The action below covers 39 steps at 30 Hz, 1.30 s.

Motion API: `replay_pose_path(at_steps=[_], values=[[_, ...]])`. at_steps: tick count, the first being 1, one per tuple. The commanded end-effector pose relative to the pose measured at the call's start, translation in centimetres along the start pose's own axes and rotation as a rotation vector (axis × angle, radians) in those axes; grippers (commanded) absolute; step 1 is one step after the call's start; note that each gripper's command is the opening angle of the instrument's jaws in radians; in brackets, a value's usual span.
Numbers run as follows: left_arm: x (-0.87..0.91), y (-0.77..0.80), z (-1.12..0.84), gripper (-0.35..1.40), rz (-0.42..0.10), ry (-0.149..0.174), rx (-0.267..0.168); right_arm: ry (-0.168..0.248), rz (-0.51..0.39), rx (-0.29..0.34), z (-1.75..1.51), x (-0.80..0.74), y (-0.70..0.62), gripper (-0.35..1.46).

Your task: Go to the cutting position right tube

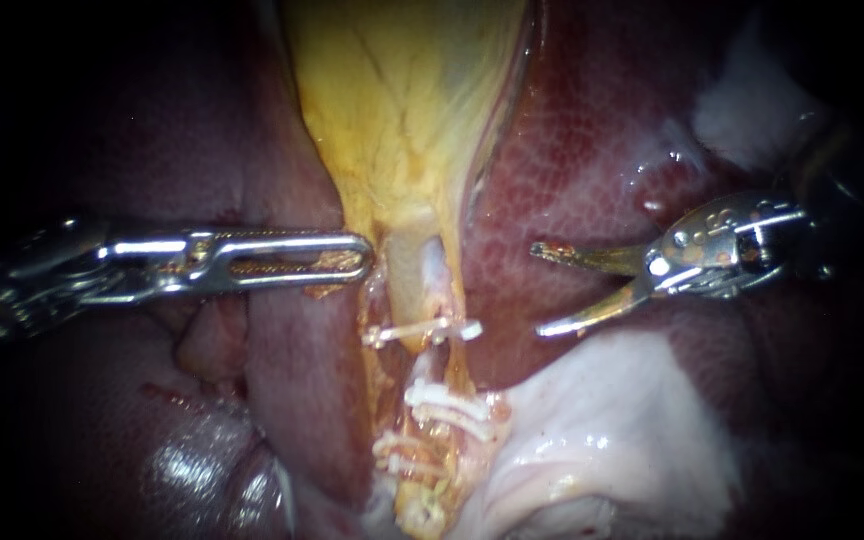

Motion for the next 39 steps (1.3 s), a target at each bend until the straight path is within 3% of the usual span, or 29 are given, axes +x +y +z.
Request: replay_pose_path(at_steps=[1,6,11,17,22,26,30,39], values=[[0.00,0.00,0.00,-0.35,0.001,0.000,-0.001,0.000,0.000,0.000,0.00,0.00,0.00,1.43],[-0.10,-0.03,-0.09,-0.35,-0.005,0.005,0.006,0.002,-0.005,0.007,0.10,-0.08,-0.03,1.43],[-0.42,-0.04,-0.46,-0.35,-0.029,-0.011,-0.009,-0.010,0.034,0.035,0.36,-0.29,-0.04,1.43],[-0.60,0.01,-0.80,-0.35,-0.024,-0.041,-0.024,-0.076,0.110,0.065,0.81,-0.74,-0.06,1.43],[-0.61,0.02,-0.85,-0.35,-0.026,-0.043,-0.023,-0.124,0.172,0.092,1.17,-1.14,-0.07,1.43],[-0.61,0.01,-0.86,-0.35,-0.026,-0.043,-0.023,-0.141,0.209,0.114,1.36,-1.36,-0.06,1.43],[-0.61,0.01,-0.86,-0.35,-0.026,-0.043,-0.023,-0.152,0.229,0.129,1.52,-1.45,-0.04,1.43],[-0.61,0.01,-0.87,-0.35,-0.026,-0.043,-0.023,-0.109,0.261,0.180,1.78,-1.41,0.01,1.38]])
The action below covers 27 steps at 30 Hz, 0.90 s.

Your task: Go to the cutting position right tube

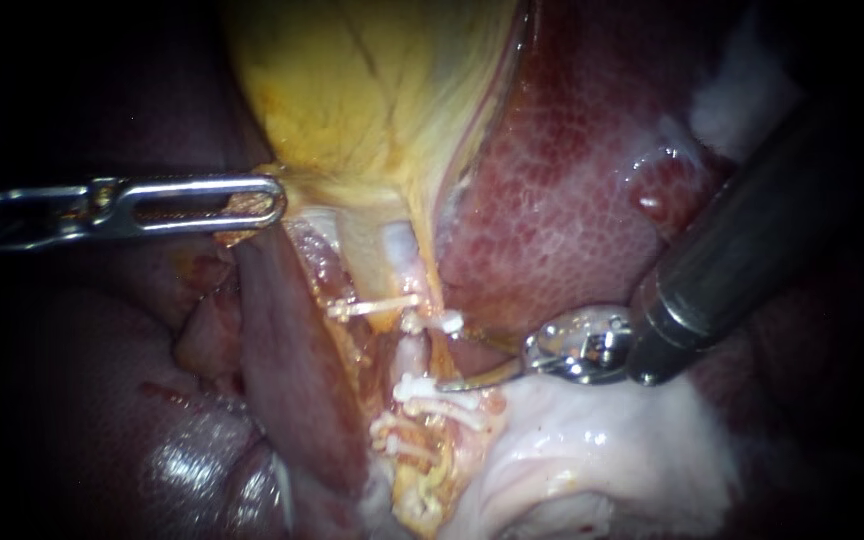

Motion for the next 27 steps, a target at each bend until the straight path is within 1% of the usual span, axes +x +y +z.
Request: replay_pose_path(at_steps=[1,4,6,7,10,12,17,21,27], values=[[0.00,0.00,0.00,-0.35,0.000,0.000,0.000,0.008,-0.001,0.015,0.02,0.02,0.00,1.38],[-0.01,0.00,0.00,-0.35,0.000,-0.001,-0.002,0.020,-0.001,0.039,0.05,0.04,0.00,1.38],[-0.01,0.00,-0.01,-0.35,-0.001,-0.003,-0.005,0.025,0.003,0.062,0.06,0.05,-0.02,1.35],[-0.02,0.00,-0.01,-0.35,0.005,-0.003,-0.005,0.023,0.006,0.078,0.06,0.05,-0.04,1.35],[-0.03,0.03,-0.01,-0.35,0.005,-0.004,-0.007,0.019,0.010,0.112,0.07,0.06,-0.08,1.26],[-0.03,0.05,-0.01,-0.35,0.005,-0.004,-0.007,0.014,0.007,0.128,0.08,0.07,-0.10,1.26],[-0.04,0.09,0.00,-0.35,0.005,-0.004,-0.008,0.012,0.018,0.145,0.13,0.10,-0.09,1.23],[-0.03,0.09,0.00,-0.35,0.005,-0.005,-0.008,0.033,0.036,0.164,0.20,0.15,-0.08,1.21],[-0.03,0.08,0.02,-0.35,0.005,-0.005,-0.009,0.041,0.046,0.187,0.31,0.23,-0.06,1.16]])
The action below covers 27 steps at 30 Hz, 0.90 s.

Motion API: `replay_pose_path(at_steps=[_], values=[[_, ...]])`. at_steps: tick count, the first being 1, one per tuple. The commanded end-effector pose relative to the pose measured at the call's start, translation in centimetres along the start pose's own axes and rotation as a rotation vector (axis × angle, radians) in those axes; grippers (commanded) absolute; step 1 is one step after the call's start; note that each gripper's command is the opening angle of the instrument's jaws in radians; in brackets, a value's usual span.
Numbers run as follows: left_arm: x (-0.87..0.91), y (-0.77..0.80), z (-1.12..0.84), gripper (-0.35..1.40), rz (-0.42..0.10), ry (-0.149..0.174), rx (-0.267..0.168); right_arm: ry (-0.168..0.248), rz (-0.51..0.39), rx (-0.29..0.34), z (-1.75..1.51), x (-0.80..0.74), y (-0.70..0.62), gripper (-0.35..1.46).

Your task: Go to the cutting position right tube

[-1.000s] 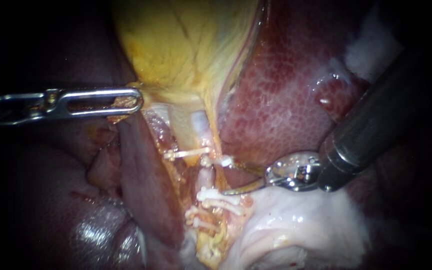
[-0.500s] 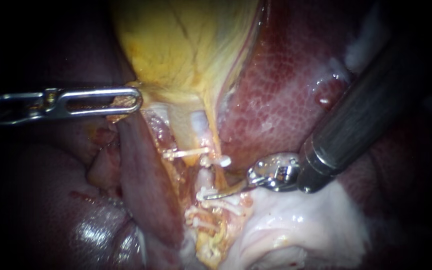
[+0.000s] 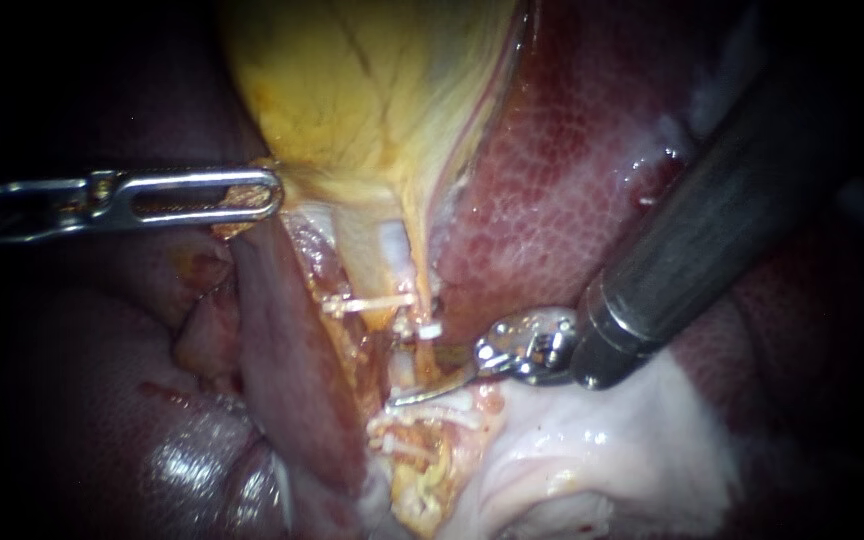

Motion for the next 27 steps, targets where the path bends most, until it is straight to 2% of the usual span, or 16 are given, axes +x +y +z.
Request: replay_pose_path(at_steps=[1,8,27], values=[[0.00,0.00,0.00,-0.35,0.000,0.000,-0.001,0.005,0.002,0.005,0.02,0.01,0.01,1.15],[0.00,0.00,0.02,-0.35,0.000,-0.001,-0.002,0.009,0.015,0.013,0.14,0.06,0.05,1.11],[0.00,-0.01,0.02,-0.35,0.000,-0.001,-0.002,0.008,0.020,0.014,0.14,0.06,0.05,1.10]])
